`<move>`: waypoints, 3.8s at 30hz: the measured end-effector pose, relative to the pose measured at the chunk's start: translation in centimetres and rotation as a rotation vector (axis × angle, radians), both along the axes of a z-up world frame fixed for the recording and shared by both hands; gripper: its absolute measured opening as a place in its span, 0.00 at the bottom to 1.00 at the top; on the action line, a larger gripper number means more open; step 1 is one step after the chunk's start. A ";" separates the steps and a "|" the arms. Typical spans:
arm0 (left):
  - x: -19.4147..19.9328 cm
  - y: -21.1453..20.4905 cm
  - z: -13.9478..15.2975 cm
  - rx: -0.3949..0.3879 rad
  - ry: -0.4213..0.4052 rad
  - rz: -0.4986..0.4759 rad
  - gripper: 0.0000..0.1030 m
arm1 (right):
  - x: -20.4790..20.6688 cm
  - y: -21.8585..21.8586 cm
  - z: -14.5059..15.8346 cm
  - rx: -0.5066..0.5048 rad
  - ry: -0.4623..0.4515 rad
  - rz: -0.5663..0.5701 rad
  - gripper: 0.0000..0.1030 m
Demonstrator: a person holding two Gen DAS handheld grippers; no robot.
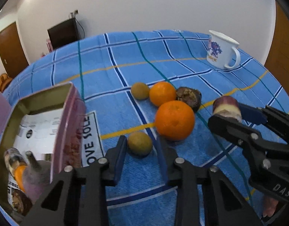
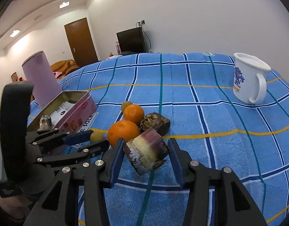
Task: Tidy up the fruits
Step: 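Grasp the small yellow-green fruit with the left gripper while the right grasps the cut purple-white taro, then lift both held pieces and carry them toward the tin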
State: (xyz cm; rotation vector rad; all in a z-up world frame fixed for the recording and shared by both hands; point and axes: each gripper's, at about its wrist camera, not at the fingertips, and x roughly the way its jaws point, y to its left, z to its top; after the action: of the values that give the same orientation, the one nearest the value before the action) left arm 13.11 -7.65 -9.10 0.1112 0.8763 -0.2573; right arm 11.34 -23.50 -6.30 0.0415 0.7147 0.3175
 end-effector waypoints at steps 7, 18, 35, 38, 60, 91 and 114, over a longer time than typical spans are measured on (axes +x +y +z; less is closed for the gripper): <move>-0.5 0.6 0.6 -0.048 -0.035 0.005 0.27 | -0.4 0.2 0.2 -0.013 -0.022 -0.002 0.47; -1.6 1.5 2.0 -0.083 -0.124 0.013 0.27 | -1.1 0.3 0.8 -0.006 -0.066 0.022 0.47; -3.4 2.3 3.3 -0.113 -0.246 0.028 0.27 | -2.2 0.3 1.4 0.004 -0.139 0.039 0.47; -3.7 2.3 3.5 -0.113 -0.263 0.032 0.27 | -2.3 0.4 1.5 0.001 -0.152 0.040 0.47; -5.1 2.8 4.4 -0.113 -0.361 0.071 0.27 | -3.7 0.5 2.2 -0.003 -0.230 0.047 0.47; -7.0 3.0 5.2 -0.103 -0.464 0.122 0.27 | -5.3 0.2 2.9 0.003 -0.325 0.026 0.47; -7.5 3.3 5.3 -0.075 -0.479 0.195 0.27 | -5.9 0.7 3.3 -0.011 -0.364 -0.045 0.47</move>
State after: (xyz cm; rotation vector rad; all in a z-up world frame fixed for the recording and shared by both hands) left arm 5.58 -4.35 -3.76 0.0149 0.3969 -0.0739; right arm 5.40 -22.83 -3.03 -0.0112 0.3539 0.2684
